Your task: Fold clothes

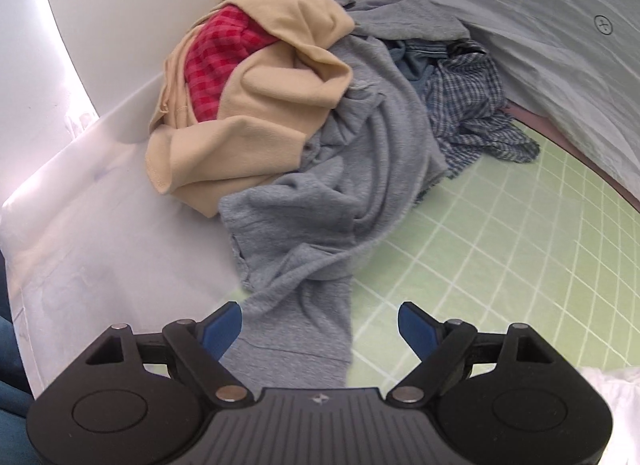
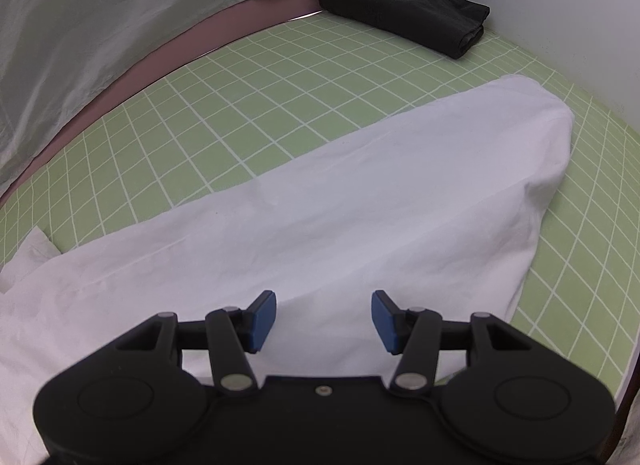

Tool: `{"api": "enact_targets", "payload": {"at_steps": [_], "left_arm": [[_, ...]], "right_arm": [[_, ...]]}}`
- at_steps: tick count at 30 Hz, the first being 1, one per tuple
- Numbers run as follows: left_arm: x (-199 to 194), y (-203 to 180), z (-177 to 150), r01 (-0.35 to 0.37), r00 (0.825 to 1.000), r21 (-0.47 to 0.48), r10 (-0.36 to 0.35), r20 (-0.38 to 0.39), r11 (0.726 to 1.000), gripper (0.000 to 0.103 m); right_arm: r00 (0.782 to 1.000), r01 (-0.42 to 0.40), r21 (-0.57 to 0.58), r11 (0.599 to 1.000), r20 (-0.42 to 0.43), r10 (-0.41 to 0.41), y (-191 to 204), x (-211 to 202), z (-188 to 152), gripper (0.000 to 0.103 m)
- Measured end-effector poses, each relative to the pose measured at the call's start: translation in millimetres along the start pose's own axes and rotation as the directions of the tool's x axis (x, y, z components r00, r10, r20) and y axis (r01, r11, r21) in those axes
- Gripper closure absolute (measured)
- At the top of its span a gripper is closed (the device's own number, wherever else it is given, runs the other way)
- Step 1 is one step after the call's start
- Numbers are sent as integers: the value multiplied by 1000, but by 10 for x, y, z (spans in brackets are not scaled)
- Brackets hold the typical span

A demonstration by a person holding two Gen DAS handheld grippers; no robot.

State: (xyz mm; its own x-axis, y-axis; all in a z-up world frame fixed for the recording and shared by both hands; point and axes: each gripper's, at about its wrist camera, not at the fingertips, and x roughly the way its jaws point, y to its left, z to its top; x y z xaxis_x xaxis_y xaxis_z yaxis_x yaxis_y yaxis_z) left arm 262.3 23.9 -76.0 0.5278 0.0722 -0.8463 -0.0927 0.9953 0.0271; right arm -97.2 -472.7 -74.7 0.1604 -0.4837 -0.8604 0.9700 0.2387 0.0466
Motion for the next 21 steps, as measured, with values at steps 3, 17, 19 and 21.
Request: {"api": "enact_targets", "payload": {"at_steps": [3, 17, 19, 21], "left_arm": [[-61, -213, -76, 104, 994, 26, -103, -26, 994, 16], [12, -1163, -542, 313, 933, 62, -295, -207, 948, 11], [34, -1245, -597, 304, 934, 70, -282, -219, 950, 11], [33, -1305, -639, 296, 935, 66, -275, -223, 953, 9]], "right_arm": [[1000, 7, 37, 999, 2, -7, -149, 35, 3, 49], [997, 73, 219, 973, 0, -75, -876, 327, 164, 33], [998, 65, 244, 967, 4, -68, -984, 373, 218, 31], [997, 70, 250, 966, 3, -73, -1069, 424, 284, 29]]}}
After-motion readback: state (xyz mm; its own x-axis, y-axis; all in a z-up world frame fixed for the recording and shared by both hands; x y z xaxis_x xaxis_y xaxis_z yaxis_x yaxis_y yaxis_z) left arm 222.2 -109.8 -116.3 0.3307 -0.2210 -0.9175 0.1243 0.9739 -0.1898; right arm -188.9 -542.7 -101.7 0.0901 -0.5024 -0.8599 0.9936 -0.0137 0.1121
